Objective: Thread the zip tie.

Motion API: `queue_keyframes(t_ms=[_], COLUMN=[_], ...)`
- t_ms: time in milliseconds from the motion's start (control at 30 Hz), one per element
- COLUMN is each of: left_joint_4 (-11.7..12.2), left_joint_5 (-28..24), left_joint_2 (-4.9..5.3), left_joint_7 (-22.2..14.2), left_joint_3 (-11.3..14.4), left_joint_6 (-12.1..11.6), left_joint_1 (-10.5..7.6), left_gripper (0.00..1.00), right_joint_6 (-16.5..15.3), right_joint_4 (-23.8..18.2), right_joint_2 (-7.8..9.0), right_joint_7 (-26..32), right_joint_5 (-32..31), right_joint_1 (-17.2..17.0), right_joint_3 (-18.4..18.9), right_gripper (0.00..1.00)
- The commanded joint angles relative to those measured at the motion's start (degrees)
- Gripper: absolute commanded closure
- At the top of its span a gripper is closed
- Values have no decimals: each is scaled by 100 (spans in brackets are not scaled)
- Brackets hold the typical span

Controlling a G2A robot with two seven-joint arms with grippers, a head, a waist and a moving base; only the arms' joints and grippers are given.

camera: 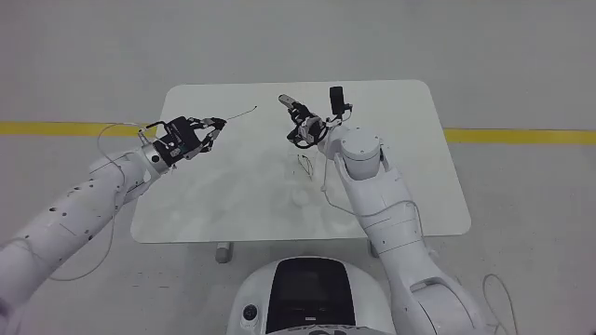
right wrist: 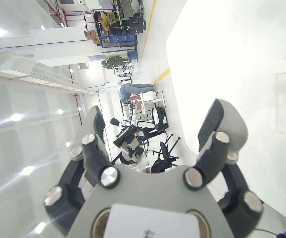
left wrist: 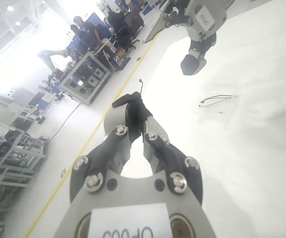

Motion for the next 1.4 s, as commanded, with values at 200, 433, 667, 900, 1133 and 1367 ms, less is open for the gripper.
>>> queue_keyframes(t_ms=[200,433,667,900,1133,1367], left_joint_4=[0,201,444,150,-370,-576], left_joint_5=[0,-436,-1845,-3527,-4304,-4485], left_joint_2=[0,-62,-96,277,683,854], left_joint_7=[0,-174,-182,-331,-361,-319], left_joint_3=[0,-229,-36,1330,2026,2026], left_joint_6=[0,-272,-756,-756,-756,-756], left_joint_1=[0,-173,-546,-1273,-1648,-1622], left_gripper=[100,100,100,100,100,100], right_joint_6=[0,0,0,0,0,0], right_joint_4=[0,0,0,0,0,0], right_joint_2=[0,0,0,0,0,0], right_joint_7=[0,0,0,0,0,0], right_joint_5=[0,0,0,0,0,0], right_joint_1=[0,0,0,0,0,0], right_joint_3=[0,0,0,0,0,0], right_gripper=[0,0,0,0,0,0])
